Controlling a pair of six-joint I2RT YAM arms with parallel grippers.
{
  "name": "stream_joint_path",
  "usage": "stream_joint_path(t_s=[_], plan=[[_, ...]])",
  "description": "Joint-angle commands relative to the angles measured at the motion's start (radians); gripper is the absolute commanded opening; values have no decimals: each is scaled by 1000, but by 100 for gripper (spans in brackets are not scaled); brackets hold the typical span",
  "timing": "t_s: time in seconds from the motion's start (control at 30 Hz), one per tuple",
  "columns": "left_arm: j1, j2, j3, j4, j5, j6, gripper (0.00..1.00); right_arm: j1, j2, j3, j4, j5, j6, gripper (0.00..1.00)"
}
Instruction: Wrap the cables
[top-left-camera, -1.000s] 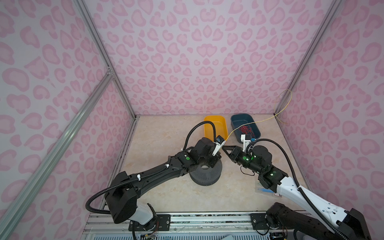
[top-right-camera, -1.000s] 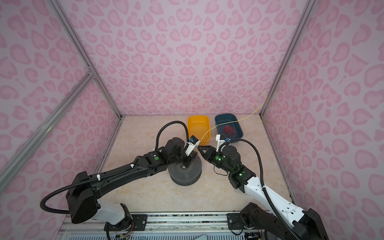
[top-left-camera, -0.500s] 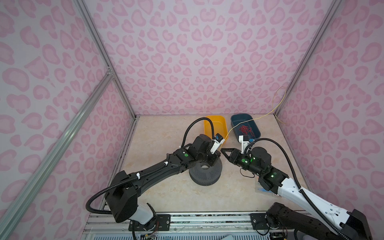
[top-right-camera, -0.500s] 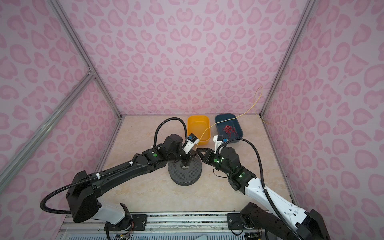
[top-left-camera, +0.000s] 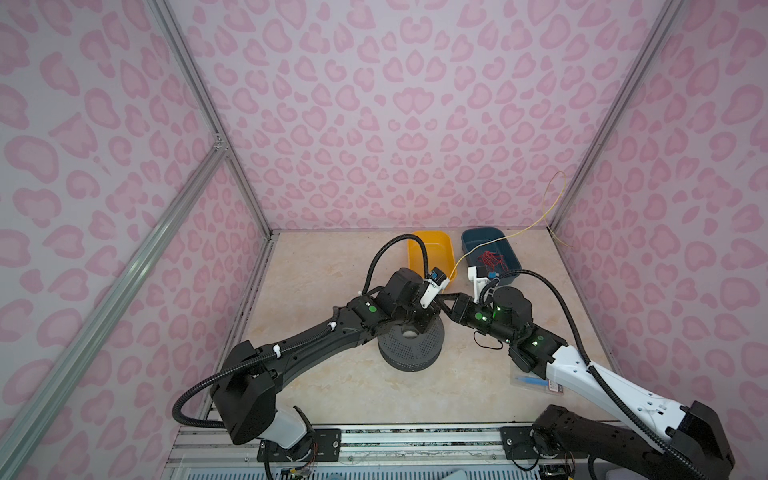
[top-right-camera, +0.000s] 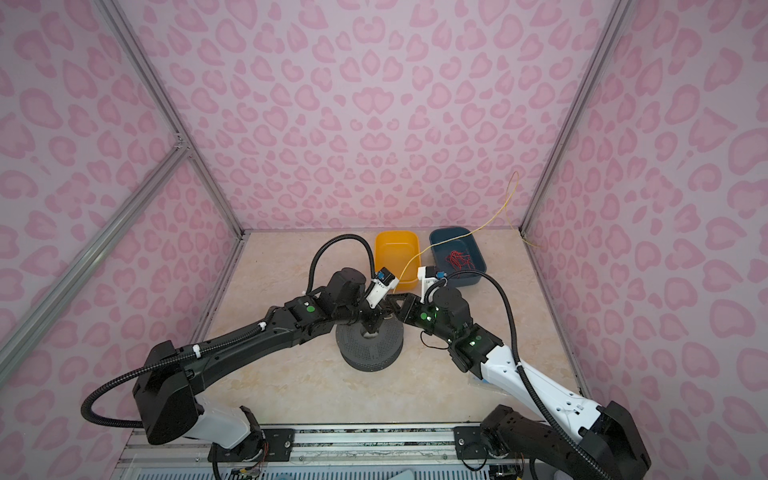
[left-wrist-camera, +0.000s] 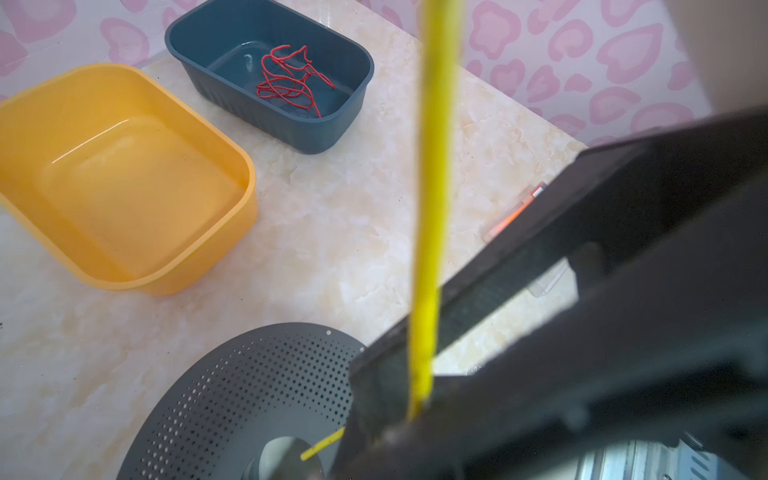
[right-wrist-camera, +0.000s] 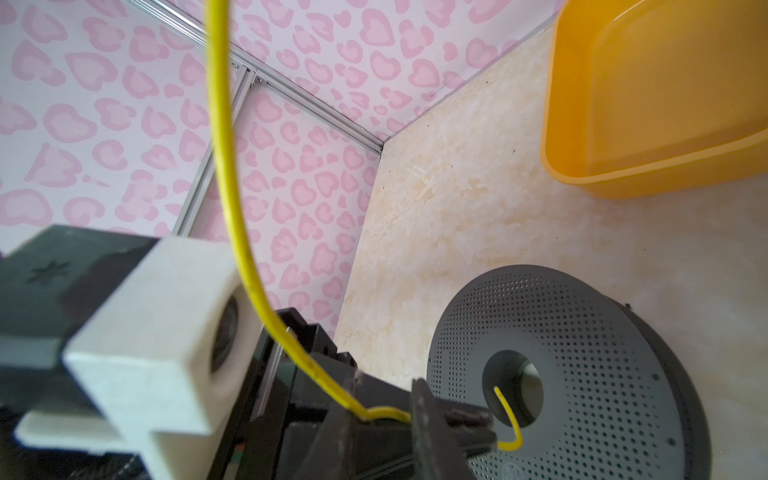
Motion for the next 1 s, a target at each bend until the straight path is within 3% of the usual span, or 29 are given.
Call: stream_joint_path(t_s=[0.0, 0.2, 0.37, 0.53, 0.63, 0.77, 0.9, 0.97], plan=[[-1, -4, 15, -6, 36, 14, 4, -1, 17, -4, 19, 32, -20, 24], [-1, -11, 8, -24, 45, 26, 4, -1, 57, 13, 7, 40, -44, 16], [-1, -20, 2, -41, 51, 34, 4, -2, 35, 13, -18, 85, -73, 0], [-1, -39, -15, -37, 40, 31, 6, -2, 11, -2, -29, 120, -81, 0], [-1, -48, -22, -35, 38, 28, 12, -1, 3, -9, -24, 129, -81, 0], [-1, -51, -28, -36, 25, 23, 43, -2, -5, -7, -30, 135, -83, 0], [4, -102, -76, -12, -30, -6, 47, -6, -32, -16, -40, 156, -82, 0], [30, -163, -139, 37, -101, -71, 53, -13, -49, -20, -50, 151, -85, 0]])
